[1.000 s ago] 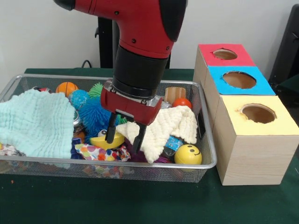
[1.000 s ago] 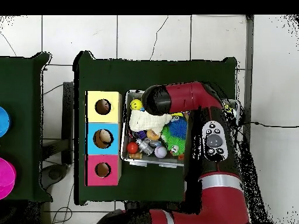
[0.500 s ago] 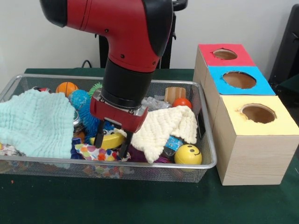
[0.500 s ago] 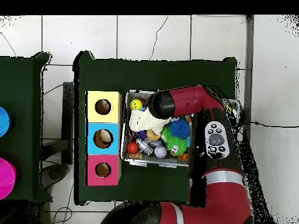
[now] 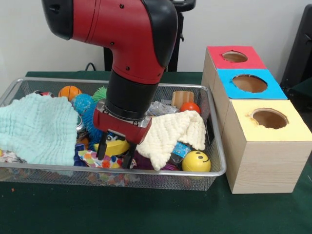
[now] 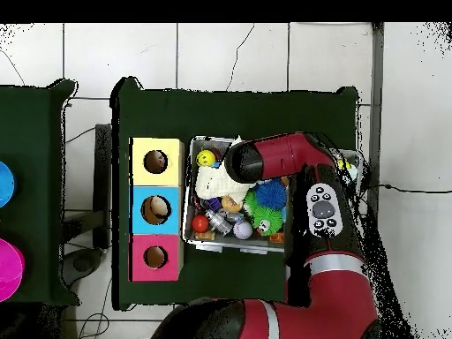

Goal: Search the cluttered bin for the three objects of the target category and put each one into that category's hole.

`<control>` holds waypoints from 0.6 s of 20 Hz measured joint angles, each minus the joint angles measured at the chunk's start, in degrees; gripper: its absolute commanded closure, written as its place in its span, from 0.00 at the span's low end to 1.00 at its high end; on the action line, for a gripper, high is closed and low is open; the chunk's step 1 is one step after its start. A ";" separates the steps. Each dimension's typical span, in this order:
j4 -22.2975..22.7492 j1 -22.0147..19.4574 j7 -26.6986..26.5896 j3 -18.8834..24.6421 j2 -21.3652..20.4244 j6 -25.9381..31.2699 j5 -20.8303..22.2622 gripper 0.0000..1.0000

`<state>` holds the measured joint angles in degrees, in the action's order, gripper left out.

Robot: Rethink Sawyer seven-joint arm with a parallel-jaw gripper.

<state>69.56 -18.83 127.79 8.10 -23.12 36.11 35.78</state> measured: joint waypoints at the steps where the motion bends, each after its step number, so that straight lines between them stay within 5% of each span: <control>1: -0.01 -0.18 0.00 0.00 0.47 0.00 0.02 0.00; 10: -0.57 -1.52 0.00 0.88 3.61 -0.01 0.08 0.00; 11: -0.75 -2.25 0.00 1.90 4.70 -0.04 0.08 1.00; 12: -0.75 -2.32 0.00 1.99 4.76 -0.05 0.08 1.00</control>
<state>68.81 -21.15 127.79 10.10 -18.36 36.06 35.86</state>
